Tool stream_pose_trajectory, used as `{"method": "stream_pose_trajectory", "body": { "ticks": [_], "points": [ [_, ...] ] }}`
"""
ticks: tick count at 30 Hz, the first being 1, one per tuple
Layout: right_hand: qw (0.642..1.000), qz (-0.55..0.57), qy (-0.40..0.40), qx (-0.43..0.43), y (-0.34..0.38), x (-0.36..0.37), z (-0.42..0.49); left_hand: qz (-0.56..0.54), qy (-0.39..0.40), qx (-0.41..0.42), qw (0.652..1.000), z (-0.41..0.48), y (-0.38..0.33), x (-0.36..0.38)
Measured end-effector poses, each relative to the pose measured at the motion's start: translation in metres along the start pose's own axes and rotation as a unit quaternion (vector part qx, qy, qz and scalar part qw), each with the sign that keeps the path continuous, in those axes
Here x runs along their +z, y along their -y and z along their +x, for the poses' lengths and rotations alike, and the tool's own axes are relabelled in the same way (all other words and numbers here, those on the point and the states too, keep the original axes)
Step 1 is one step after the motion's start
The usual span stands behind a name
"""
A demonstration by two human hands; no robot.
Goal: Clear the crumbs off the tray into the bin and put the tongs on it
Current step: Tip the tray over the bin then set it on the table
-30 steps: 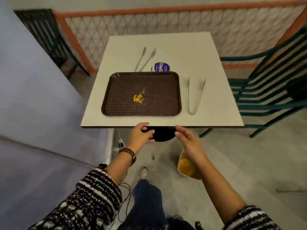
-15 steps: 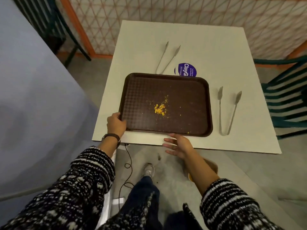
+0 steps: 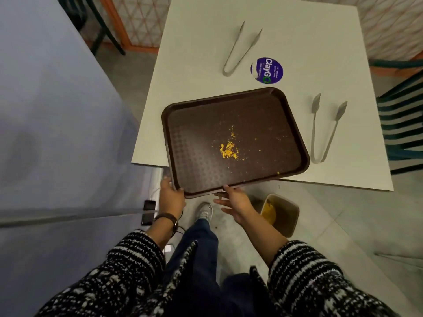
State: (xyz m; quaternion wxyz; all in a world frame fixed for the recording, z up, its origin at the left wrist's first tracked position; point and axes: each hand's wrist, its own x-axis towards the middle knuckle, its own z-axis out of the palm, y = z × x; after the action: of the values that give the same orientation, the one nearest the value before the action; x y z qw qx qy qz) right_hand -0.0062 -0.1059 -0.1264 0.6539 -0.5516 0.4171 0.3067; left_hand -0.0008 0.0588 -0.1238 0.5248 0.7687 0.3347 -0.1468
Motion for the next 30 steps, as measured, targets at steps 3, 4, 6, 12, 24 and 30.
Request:
{"method": "stream_pose_trajectory", "body": {
  "ticks": [3, 4, 6, 12, 24, 30],
  "points": [
    [1.000, 0.007, -0.011, -0.020, -0.040, -0.006, -0.019, -0.075, -0.001, -0.030, 0.997, -0.056, 0.036, 0.010],
    [0.999, 0.013, -0.017, -0.028, -0.055, -0.011, -0.026, -0.088, 0.004, -0.039, 0.995, -0.073, 0.051, 0.014],
    [0.998, 0.031, -0.036, -0.039, -0.085, -0.028, -0.044, -0.103, 0.036, -0.059, 0.992, -0.109, 0.085, 0.023],
    [0.991, -0.022, -0.090, -0.095, -0.186, -0.115, -0.089, -0.223, 0.017, -0.070, 0.972, -0.184, 0.152, 0.016],
    [0.992, -0.008, -0.107, -0.065, -0.299, -0.242, -0.152, -0.092, 0.025, -0.095, 0.991, -0.227, 0.183, 0.017],
    [0.996, 0.012, -0.093, -0.004, -0.308, -0.265, -0.098, 0.152, 0.146, -0.030, 0.977, -0.186, 0.182, 0.047]
  ]
}}
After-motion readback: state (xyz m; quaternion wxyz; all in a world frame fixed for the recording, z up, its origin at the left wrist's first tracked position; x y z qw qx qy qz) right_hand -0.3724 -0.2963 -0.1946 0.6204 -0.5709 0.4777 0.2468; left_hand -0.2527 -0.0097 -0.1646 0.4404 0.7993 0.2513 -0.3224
